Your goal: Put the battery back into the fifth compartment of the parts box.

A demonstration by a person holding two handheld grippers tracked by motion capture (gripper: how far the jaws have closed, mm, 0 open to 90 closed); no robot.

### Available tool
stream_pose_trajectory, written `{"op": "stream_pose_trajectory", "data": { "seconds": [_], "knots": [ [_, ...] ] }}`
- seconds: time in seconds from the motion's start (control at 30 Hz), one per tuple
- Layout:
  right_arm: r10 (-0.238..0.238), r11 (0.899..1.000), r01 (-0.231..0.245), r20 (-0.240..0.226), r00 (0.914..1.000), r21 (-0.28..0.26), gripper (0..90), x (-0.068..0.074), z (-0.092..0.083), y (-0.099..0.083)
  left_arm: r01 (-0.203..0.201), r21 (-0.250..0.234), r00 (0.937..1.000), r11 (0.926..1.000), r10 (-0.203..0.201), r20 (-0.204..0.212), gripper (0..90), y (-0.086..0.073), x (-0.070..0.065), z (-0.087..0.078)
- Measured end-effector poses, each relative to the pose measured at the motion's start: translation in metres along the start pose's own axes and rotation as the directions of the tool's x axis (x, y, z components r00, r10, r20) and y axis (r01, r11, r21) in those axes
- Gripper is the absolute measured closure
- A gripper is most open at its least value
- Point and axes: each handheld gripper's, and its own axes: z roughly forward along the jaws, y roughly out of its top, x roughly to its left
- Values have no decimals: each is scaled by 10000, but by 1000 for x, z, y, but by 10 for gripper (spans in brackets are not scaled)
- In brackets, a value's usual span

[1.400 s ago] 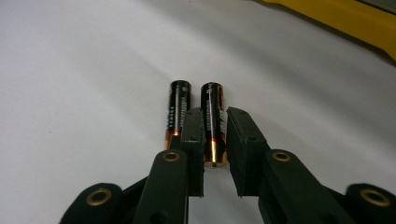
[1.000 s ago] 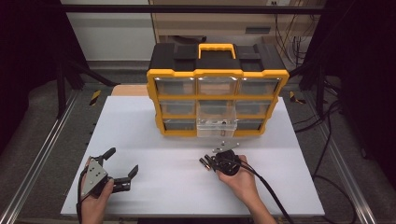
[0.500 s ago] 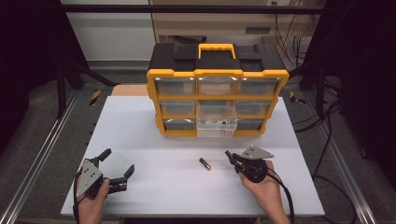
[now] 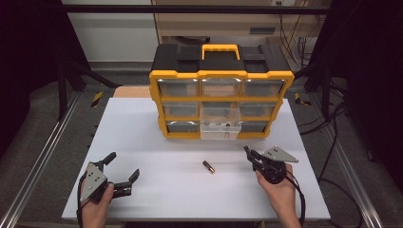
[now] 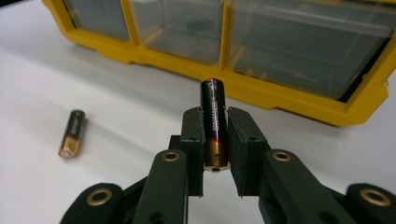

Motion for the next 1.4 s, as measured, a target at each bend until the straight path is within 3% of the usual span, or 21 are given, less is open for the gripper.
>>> {"op": "stream_pose_trajectory", "data": {
  "seconds": [0.23,0.5,0.77,1.07,1.4],
  "knots": [
    [-31,9987,40,184,9998,-511,768,-4,-9,6,79,-140,9999,9999,-77,137,13,2,0,1],
    [476,9900,-475,-26,9989,-1329,768,-7,-31,29,185,-176,9998,9997,-184,84,12,1,2,0],
    [-434,9841,446,107,9990,-1720,768,1,-55,80,339,-287,9994,9990,-342,-81,13,2,6,-2],
    [-1078,9729,1071,79,9941,-2048,768,8,-70,130,387,-304,9992,9988,-390,-71,13,2,6,-3],
    [-1888,9693,1801,-376,9813,-1674,768,29,-58,169,304,-237,9995,9993,-303,18,13,1,7,0]
  ]
}}
